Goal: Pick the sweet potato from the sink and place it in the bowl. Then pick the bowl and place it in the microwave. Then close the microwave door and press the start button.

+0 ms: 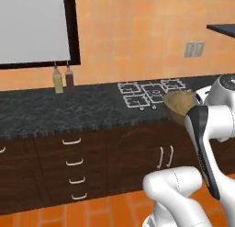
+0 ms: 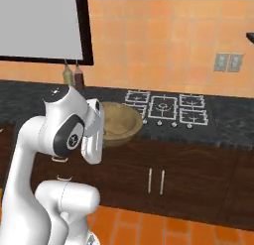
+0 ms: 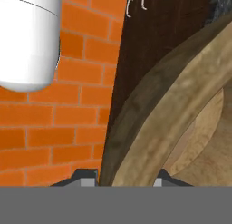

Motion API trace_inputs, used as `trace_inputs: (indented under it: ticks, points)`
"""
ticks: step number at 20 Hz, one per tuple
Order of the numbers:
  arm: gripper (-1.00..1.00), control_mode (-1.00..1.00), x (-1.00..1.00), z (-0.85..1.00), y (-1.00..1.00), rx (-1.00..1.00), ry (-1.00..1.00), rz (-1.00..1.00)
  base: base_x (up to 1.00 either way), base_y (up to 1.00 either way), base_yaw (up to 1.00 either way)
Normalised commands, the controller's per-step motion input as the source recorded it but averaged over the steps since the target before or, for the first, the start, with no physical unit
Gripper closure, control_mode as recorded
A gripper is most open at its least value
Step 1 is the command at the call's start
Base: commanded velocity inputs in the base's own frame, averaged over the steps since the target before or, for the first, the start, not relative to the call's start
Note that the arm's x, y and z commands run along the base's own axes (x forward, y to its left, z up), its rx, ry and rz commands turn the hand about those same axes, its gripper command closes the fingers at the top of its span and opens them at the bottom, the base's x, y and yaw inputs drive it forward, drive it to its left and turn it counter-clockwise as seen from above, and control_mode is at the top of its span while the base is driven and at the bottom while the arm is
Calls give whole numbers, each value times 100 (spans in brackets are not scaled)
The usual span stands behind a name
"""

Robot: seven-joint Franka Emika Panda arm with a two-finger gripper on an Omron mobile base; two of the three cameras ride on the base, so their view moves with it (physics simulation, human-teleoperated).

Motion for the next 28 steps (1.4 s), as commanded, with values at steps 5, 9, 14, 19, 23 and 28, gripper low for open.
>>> trace_inputs:
  ticks: [5,9,14,19,23,28]
  points:
    - [100,100,0,0,0,0,0,0,0,-8,99]
    - [100,100,0,0,0,0,0,0,0,-8,100]
    - [100,100,0,0,0,0,0,0,0,-6,98]
    - [100,100,0,0,0,0,0,0,0,-8,98]
    - [100,100,0,0,0,0,0,0,10,-27,89]
    - [100,100,0,0,0,0,0,0,28,-39,84]
